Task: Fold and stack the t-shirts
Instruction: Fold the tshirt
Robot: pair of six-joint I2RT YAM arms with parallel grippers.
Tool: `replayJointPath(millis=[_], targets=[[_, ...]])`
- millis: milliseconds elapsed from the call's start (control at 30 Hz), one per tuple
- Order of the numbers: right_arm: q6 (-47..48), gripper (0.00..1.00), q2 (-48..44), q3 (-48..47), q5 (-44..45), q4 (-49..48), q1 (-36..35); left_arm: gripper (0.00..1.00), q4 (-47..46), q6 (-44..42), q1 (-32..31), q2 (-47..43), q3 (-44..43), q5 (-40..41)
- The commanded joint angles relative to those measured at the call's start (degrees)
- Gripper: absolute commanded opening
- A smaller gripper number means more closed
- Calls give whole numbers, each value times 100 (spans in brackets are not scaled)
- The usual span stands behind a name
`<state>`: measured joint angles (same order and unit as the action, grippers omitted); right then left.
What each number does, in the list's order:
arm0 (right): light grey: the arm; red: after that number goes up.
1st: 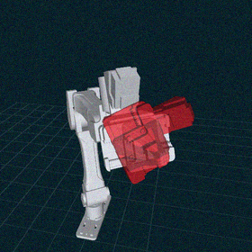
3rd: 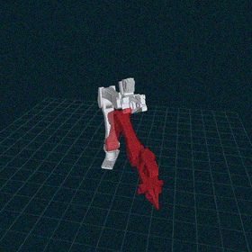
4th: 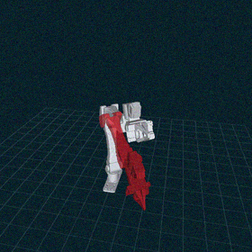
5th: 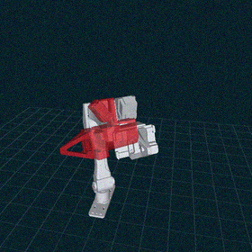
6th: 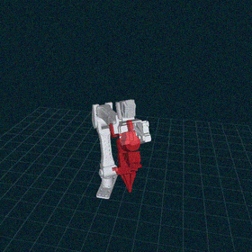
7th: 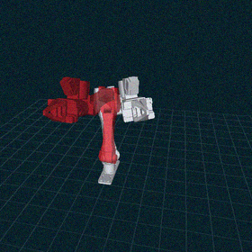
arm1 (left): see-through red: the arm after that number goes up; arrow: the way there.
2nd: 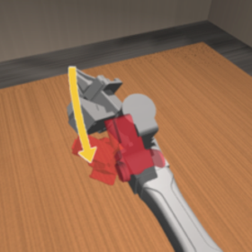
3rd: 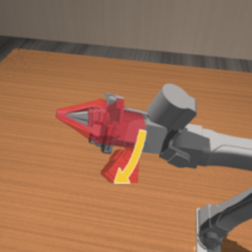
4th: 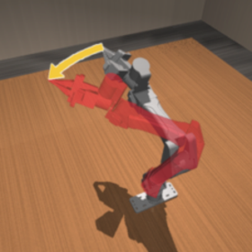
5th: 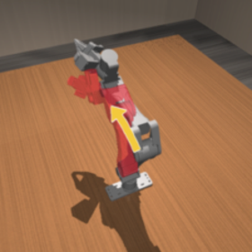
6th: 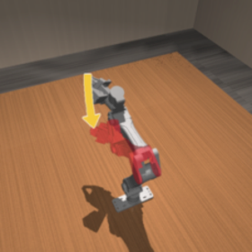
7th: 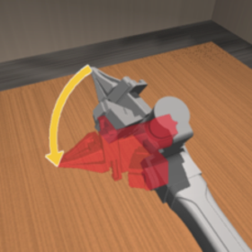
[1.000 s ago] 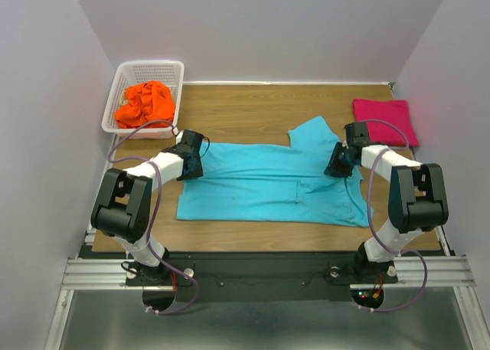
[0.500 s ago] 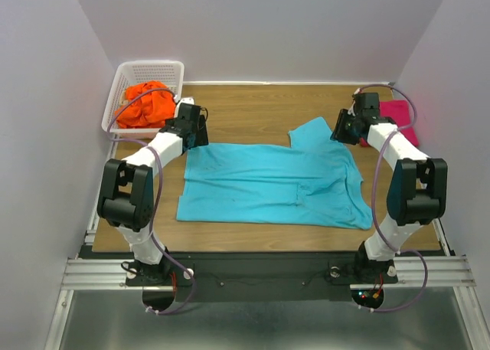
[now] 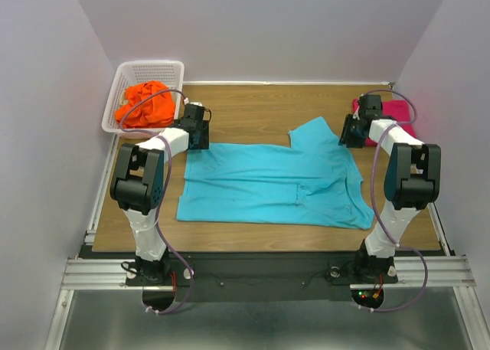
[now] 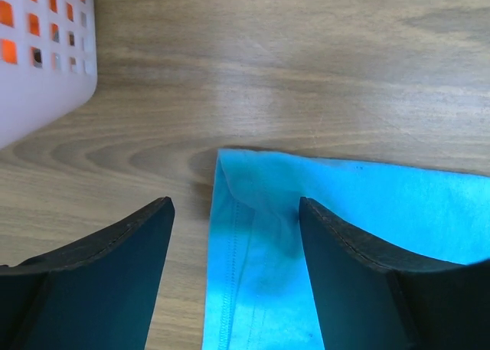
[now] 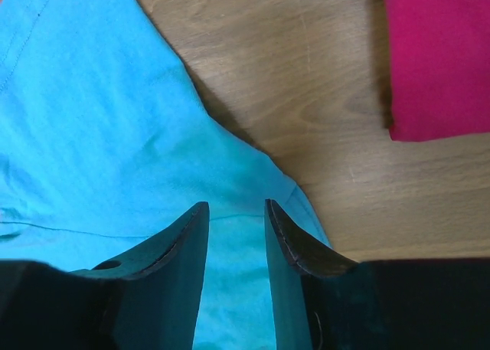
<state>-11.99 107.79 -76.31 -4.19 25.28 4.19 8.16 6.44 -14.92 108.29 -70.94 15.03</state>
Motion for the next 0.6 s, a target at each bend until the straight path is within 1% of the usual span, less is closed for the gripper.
replayJointPath(millis=[0,200,300,467,567], targets=[[118,41,172,-261,49,-102,161,76,-218,-230,156,43,-272,114],[30,41,524,-244,-83,-146,337,70,-307,-354,288,227,-351,62],[30,41,638,-200,-4,-155,355,68,-298,-380,288,324,-403,62],[12,41,647,-261,32,-164,460,67,-298,-380,349,474,-517,316],[12,41,612,-410,93,-155,478,67,-307,-345,349,500,-727,204]])
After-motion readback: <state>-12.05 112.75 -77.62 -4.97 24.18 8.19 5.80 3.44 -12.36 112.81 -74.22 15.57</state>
